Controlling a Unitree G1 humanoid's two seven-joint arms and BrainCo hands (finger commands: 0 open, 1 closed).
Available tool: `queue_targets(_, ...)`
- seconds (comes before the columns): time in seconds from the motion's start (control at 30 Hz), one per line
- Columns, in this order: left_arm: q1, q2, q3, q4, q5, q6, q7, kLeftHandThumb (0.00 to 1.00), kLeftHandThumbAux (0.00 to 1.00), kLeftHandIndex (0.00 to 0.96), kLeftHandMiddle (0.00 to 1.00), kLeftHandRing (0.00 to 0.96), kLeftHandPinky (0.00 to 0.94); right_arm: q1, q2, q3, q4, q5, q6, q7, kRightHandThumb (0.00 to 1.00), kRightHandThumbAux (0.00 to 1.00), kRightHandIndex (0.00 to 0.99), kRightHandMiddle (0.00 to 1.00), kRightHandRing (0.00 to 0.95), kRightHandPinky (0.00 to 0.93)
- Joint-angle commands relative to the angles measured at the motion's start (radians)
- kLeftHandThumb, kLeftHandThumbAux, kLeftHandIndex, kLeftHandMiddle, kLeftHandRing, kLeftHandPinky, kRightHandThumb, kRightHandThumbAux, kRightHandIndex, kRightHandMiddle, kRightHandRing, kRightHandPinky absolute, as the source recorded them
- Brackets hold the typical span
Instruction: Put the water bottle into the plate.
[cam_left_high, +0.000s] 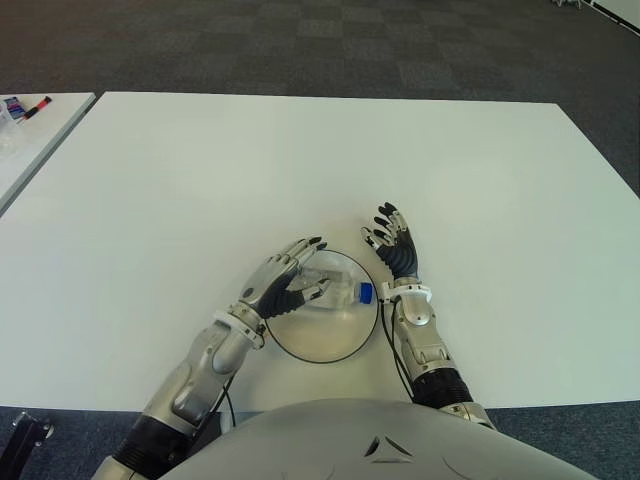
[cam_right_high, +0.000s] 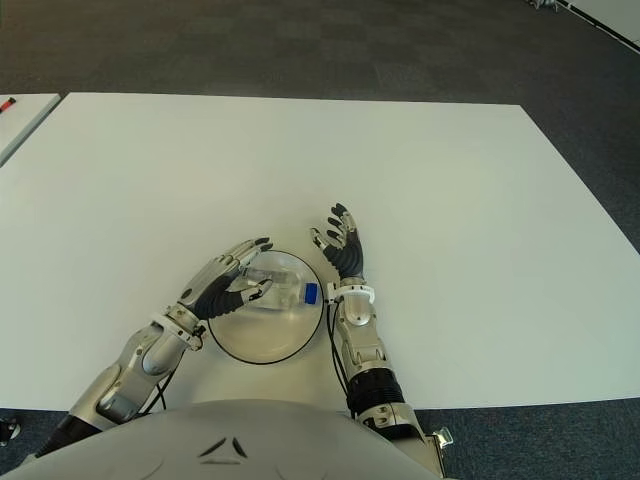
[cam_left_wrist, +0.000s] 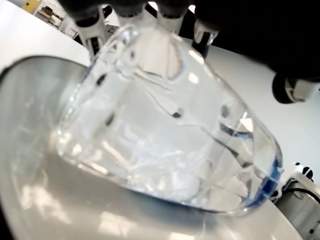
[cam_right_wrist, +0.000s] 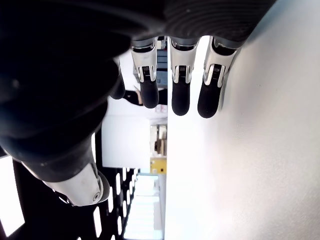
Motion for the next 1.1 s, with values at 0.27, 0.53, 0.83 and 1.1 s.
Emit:
queue_targets(0.27, 0.005, 0.014, 0.013, 0.005, 0.004, 0.013, -0.016, 0.381, 0.165, 0.0, 0.0, 0.0, 0.0, 0.018, 0.042, 0.005, 0.013, 0.009, 0.015, 0.002, 0.388, 0.751, 0.089, 0.137, 0.151, 0.209)
queue_targets(0.53, 0.005, 0.01, 0.016, 0.017, -0.002, 0.004, -0.004, 0.385, 0.167, 0.0, 0.0, 0.0, 0.0, 0.017, 0.044, 0.006, 0.016, 0.009, 0.016, 0.001, 0.389, 0.748, 0.088, 0.135, 0.149, 0.209)
queue_targets(0.83, 0.003, 0.004, 0.023, 0.03, -0.007, -0.008, 0.011, 0.382, 0.172, 0.0, 0.0, 0.0, 0.0, 0.015, 0.044, 0.005, 0.02, 0.014, 0.014, 0.007, 0.389, 0.754, 0.089, 0.135, 0.155, 0.22)
queue_targets(1.1, 0.008, -0.003, 0.042, 0.035, -0.011, -0.019, 0.036, 0.404, 0.185, 0.0, 0.0, 0.0, 0.0, 0.015, 0.045, 0.006, 0.022, 0.011, 0.007, 0.005, 0.39, 0.753, 0.091, 0.133, 0.149, 0.21)
